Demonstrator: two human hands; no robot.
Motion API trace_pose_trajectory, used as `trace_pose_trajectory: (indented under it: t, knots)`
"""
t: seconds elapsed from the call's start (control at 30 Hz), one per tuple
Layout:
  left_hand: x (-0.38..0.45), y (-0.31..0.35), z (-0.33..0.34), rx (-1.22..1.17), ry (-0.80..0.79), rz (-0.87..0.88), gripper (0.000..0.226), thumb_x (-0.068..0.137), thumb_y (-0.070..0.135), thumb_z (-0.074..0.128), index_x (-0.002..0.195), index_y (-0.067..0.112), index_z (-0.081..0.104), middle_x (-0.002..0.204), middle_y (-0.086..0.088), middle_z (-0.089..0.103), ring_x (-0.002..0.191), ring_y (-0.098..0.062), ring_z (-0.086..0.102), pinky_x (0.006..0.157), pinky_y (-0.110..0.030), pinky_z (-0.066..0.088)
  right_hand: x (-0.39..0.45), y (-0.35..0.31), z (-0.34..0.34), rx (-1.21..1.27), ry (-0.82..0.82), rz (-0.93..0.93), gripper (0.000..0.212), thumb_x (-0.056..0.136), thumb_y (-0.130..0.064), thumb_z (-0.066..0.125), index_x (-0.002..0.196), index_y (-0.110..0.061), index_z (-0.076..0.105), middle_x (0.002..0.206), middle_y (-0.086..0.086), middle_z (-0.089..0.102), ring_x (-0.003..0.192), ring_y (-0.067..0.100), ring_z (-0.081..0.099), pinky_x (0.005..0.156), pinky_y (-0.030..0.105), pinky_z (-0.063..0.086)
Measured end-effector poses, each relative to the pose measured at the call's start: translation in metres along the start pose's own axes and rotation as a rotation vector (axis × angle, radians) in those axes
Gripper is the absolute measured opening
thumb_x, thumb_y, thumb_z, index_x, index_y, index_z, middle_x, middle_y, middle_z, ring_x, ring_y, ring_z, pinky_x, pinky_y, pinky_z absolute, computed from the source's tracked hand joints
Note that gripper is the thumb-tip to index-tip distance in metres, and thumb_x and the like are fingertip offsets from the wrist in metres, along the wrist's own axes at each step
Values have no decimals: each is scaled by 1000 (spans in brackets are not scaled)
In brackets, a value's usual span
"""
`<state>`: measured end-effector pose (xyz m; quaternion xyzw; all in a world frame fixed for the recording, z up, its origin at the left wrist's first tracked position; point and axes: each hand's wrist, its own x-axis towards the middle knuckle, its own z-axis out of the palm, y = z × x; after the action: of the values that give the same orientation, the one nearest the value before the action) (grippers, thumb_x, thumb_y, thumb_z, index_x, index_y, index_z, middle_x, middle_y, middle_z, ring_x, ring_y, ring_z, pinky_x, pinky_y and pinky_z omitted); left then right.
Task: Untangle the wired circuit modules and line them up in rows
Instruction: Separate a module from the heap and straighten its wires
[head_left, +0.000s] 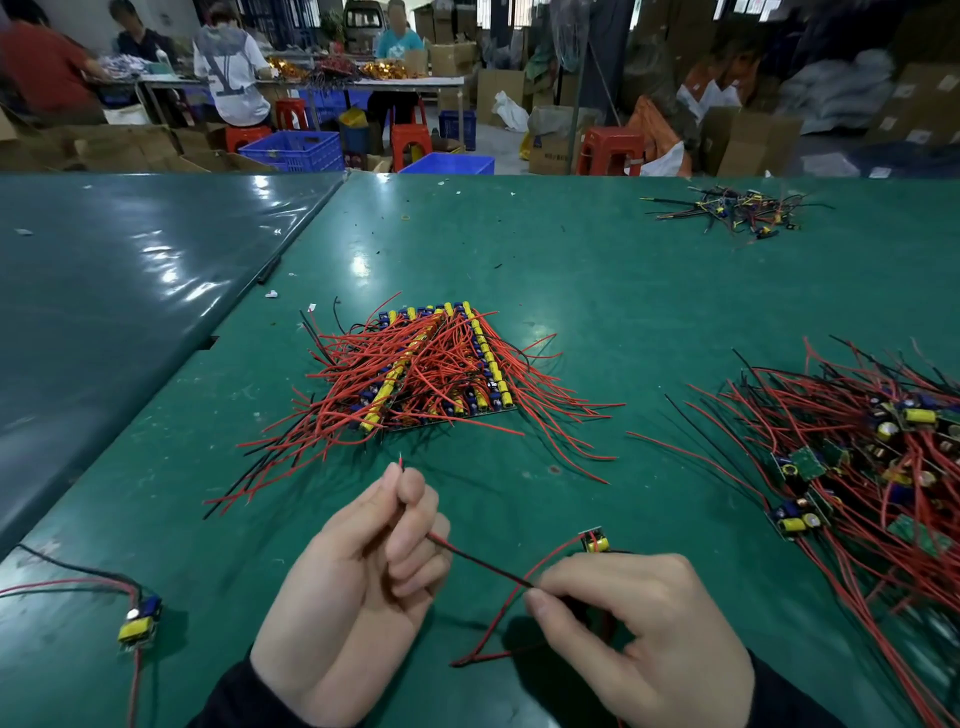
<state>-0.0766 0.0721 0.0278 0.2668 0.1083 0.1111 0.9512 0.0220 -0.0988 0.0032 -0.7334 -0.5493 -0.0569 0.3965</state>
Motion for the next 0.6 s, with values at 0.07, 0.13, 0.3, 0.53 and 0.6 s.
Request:
trace_pose_trajectory:
  t: [0.07, 0.13, 0.3, 0.53, 0.6]
  knots:
    - [-1, 1, 0, -5, -111, -35, 23, 79, 22, 70, 63, 13, 56, 48, 4, 30, 42, -7, 23, 37, -18, 29, 0, -1, 1, 5, -27, -7, 14, 86, -28, 62, 74, -23, 67, 65, -10, 58, 57, 10, 50, 51, 25, 48]
    - [-2, 2, 1, -52, -173, -65, 24, 86, 21, 64, 66, 11, 56, 50, 4, 29, 46, -9, 21, 41, -20, 31, 0, 0, 1, 41, -39, 7, 13, 86, -28, 62, 74, -24, 66, 64, -11, 56, 56, 8, 48, 51, 24, 47]
    - [-2, 5, 1, -37, -94, -127, 25, 71, 19, 78, 61, 11, 57, 45, 5, 29, 43, -7, 20, 37, -17, 30, 3, 2, -6, -28, -83, -90, 14, 86, -26, 63, 73, -22, 65, 64, -9, 56, 57, 9, 50, 49, 23, 46]
    - [4, -6, -4, -50, 99, -243, 37, 42, 0, 90, 63, 2, 59, 46, 3, 29, 32, -6, 26, 23, -14, 23, -2, -8, 1, -539, -266, -517, 8, 89, -35, 58, 81, -35, 61, 66, -12, 45, 56, 4, 42, 46, 16, 35]
    - [6, -12, -4, -11, 135, -255, 29, 53, 2, 83, 66, 2, 57, 47, 3, 28, 32, -5, 24, 23, -13, 20, -5, -8, 5, -605, -337, -534, 5, 87, -37, 59, 82, -37, 57, 67, -12, 44, 56, 2, 42, 46, 15, 35]
